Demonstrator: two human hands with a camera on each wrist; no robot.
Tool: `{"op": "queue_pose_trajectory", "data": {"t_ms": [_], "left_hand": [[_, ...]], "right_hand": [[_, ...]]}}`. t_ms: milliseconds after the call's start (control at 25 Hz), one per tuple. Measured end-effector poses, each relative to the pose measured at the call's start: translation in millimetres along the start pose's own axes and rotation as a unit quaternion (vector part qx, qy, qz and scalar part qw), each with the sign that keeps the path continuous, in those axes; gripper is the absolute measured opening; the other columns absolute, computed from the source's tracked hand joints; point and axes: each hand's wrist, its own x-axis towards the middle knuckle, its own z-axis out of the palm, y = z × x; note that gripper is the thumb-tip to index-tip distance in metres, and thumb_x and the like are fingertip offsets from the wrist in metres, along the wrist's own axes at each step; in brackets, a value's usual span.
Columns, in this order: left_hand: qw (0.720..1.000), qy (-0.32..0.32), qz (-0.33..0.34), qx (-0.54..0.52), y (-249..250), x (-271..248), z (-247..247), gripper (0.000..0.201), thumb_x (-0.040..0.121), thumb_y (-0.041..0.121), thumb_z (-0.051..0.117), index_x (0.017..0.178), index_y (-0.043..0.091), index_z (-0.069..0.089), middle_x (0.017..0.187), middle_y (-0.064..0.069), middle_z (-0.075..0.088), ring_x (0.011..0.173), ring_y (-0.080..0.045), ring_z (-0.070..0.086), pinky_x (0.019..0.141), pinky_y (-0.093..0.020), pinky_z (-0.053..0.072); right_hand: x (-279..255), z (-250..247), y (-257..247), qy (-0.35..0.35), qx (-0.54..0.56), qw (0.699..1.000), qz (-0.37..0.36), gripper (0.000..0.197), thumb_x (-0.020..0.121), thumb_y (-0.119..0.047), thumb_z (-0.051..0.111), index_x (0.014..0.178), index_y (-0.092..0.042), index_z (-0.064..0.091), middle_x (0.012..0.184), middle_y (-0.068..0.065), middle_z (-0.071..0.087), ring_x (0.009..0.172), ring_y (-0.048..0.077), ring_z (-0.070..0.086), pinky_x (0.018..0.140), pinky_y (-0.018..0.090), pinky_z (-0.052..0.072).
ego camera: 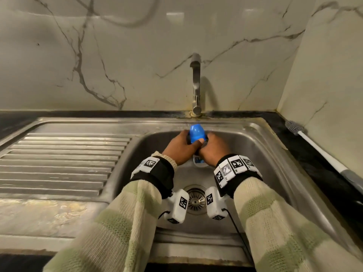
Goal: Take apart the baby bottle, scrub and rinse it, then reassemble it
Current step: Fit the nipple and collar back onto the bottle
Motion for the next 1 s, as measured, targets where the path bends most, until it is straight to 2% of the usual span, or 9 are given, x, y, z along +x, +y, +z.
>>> {"op": "queue_pose_trajectory", "data": {"t_ms": [80,160,280,400,600,680,800,880,1000], "left_hand": [[0.998,0.008,0.008,0.056,0.6,-4.2,-5.1,0.049,0.096,0.041,0.06,0.136,0.012,0.054,0.12,-0.005,0.067,0.107,-0.019,0.063,0.093,-0.028,0.046],[0.996,0.015,0.01,0.087,3.7,-11.9,-14.2,0.038,0.098,0.035,0.059,0.127,0.01,0.062,0.116,-0.009,0.07,0.106,-0.024,0.065,0.09,-0.027,0.045],[0.977,-0.068,-0.021,0.202,6.4,-11.2,-34.8,0.025,0.096,0.031,0.057,0.107,0.014,0.072,0.105,-0.011,0.074,0.102,-0.032,0.067,0.083,-0.031,0.047],[0.949,-0.139,-0.075,0.271,24.1,-15.3,-70.8,0.027,0.092,0.027,0.051,0.098,0.012,0.073,0.104,-0.014,0.073,0.102,-0.036,0.067,0.084,-0.035,0.051],[0.908,-0.211,-0.153,0.327,57.0,-54.9,-130.3,0.031,0.09,0.026,0.051,0.106,0.013,0.074,0.109,-0.015,0.072,0.104,-0.037,0.068,0.089,-0.039,0.056],[0.898,-0.22,-0.176,0.337,49.1,-71.5,-151.7,0.038,0.086,0.031,0.048,0.108,0.014,0.074,0.11,-0.015,0.072,0.105,-0.036,0.068,0.09,-0.039,0.056],[0.886,-0.22,-0.222,0.343,36.3,-90.3,-183.6,0.036,0.09,0.025,0.047,0.112,0.014,0.073,0.117,-0.014,0.07,0.112,-0.033,0.065,0.093,-0.037,0.053],[0.882,-0.214,-0.252,0.337,24.4,-96.7,-207.9,0.033,0.094,0.017,0.046,0.115,0.011,0.072,0.12,-0.012,0.069,0.115,-0.032,0.064,0.094,-0.036,0.052],[0.883,-0.194,-0.257,0.341,2.1,-90.0,-254.3,0.032,0.092,0.019,0.048,0.111,0.012,0.073,0.117,-0.011,0.07,0.111,-0.032,0.066,0.091,-0.036,0.054]], "right_hand": [[-2.8,1.9,6.3,-0.012,0.007,1.0,0.004,0.048,0.075,-0.026,0.078,0.116,-0.011,0.057,0.104,0.007,0.067,0.093,0.026,0.065,0.078,0.035,0.052],[-12.4,1.3,9.7,-0.011,0.007,1.0,0.02,0.048,0.073,-0.028,0.081,0.112,-0.011,0.058,0.104,0.007,0.068,0.095,0.026,0.065,0.078,0.032,0.049],[-27.4,-10.1,-6.0,-0.01,0.017,0.998,0.061,0.04,0.075,-0.02,0.078,0.108,-0.01,0.059,0.106,0.011,0.068,0.099,0.029,0.064,0.078,0.028,0.046],[-33.2,-41.6,-42.0,-0.043,0.013,0.995,0.085,0.04,0.077,-0.022,0.078,0.11,-0.012,0.059,0.109,0.009,0.068,0.101,0.027,0.063,0.079,0.024,0.04],[-56.8,-81.7,-97.7,-0.104,0.001,0.991,0.088,0.044,0.077,-0.023,0.076,0.116,-0.014,0.056,0.111,0.006,0.065,0.101,0.025,0.061,0.079,0.022,0.037],[-67.3,-84.6,-115.1,-0.111,0.022,0.99,0.079,0.047,0.078,-0.02,0.075,0.12,-0.016,0.055,0.111,0.004,0.064,0.096,0.02,0.059,0.081,0.021,0.036],[-75.1,-71.4,-136.5,-0.122,0.052,0.989,0.07,0.05,0.078,-0.017,0.075,0.124,-0.017,0.055,0.11,0.001,0.063,0.091,0.012,0.054,0.081,0.02,0.038],[-79.4,-55.9,-155.3,-0.129,0.064,0.987,0.068,0.049,0.078,-0.016,0.076,0.122,-0.017,0.056,0.106,-0.002,0.061,0.09,0.012,0.054,0.081,0.021,0.039],[-74.5,-28.2,-186.9,-0.137,0.057,0.988,0.045,0.052,0.076,-0.017,0.078,0.122,-0.016,0.056,0.106,-0.002,0.062,0.094,0.015,0.058,0.084,0.021,0.039]]}}
